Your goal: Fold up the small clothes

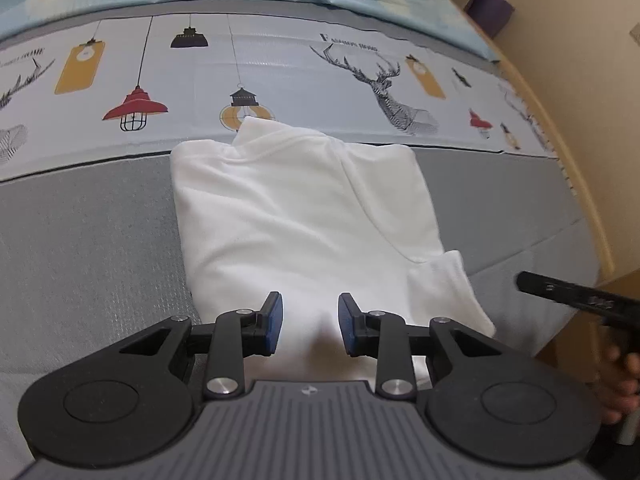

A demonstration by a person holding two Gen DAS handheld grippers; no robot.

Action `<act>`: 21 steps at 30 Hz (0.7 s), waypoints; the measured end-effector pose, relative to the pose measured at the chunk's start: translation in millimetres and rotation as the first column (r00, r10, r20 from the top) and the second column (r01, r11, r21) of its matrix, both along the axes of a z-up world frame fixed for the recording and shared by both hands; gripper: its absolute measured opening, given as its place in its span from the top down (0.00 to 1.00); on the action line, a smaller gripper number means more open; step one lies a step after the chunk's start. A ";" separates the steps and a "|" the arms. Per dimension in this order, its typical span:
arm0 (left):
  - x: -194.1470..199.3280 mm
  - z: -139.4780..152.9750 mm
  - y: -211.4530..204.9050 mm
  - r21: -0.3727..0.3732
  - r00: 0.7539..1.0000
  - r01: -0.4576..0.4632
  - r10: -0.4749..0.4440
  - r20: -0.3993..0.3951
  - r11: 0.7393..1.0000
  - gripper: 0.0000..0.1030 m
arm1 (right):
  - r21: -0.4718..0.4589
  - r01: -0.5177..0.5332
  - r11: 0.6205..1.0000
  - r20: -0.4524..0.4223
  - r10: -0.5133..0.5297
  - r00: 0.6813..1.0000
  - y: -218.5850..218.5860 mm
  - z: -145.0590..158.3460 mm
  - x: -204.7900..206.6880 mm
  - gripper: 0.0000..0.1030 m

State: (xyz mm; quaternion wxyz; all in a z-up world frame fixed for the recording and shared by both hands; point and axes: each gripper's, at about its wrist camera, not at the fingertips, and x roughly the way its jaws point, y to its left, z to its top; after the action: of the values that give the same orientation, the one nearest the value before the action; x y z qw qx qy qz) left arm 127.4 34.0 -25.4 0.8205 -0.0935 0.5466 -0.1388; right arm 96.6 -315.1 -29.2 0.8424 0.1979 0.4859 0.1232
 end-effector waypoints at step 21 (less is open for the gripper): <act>-3.0 -3.5 7.7 0.018 1.000 -0.026 0.026 -0.007 0.999 0.66 | -0.024 -0.153 0.988 0.093 0.155 0.984 35.2 10.7 -0.8 0.97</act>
State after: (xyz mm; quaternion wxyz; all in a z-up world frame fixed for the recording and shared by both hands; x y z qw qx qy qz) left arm 124.4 41.7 -28.9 0.8211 -0.0936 0.5494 -0.1228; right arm 95.8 -279.8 -18.5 0.8541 0.1465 0.4602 0.1930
